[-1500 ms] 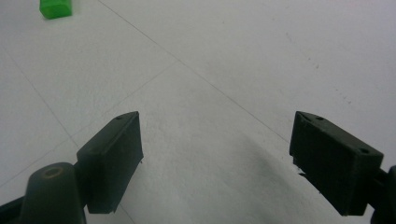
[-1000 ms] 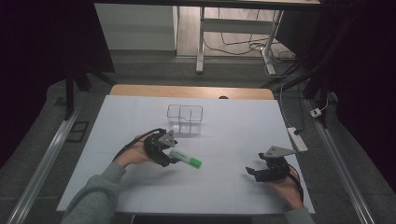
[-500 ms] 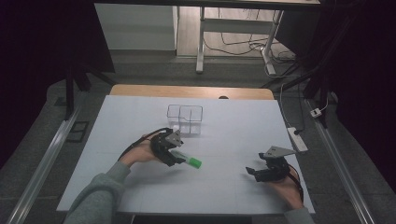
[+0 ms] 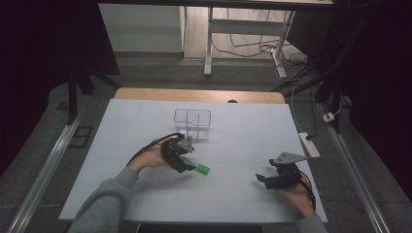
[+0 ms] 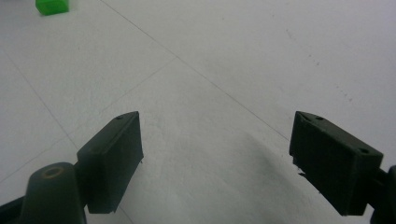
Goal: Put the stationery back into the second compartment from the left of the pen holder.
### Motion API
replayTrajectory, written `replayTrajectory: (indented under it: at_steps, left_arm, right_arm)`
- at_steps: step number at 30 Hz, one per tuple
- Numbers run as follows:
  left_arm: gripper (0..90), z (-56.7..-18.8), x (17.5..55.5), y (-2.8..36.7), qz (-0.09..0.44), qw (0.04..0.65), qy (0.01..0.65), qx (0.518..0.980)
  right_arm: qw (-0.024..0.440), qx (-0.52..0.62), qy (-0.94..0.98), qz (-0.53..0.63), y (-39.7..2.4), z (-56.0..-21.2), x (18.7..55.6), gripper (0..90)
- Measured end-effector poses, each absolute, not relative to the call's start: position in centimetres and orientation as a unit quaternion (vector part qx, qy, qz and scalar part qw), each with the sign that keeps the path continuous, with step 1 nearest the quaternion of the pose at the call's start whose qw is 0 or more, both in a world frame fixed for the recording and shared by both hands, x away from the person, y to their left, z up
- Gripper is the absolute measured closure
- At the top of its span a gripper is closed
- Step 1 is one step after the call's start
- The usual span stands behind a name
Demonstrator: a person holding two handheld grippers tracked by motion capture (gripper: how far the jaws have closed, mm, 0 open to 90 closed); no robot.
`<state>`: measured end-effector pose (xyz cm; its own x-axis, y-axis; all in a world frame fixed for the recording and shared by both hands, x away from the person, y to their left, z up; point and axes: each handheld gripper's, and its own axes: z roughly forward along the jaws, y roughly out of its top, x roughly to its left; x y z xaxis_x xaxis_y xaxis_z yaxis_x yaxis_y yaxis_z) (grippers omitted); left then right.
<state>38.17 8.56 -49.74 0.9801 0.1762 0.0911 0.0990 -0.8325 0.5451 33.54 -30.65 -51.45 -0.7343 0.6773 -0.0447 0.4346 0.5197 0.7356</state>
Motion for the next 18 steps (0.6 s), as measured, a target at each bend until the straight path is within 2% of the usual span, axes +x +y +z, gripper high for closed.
replayTrajectory:
  at_steps: [18]
  left_arm:
    - [34.5, -50.5, 38.6, 6.4, 0.037, 0.261, 0.035, 0.964]
  right_arm:
    - [0.165, 0.325, 0.857, 0.364, -30.6, -51.5, 33.6, 17.4]
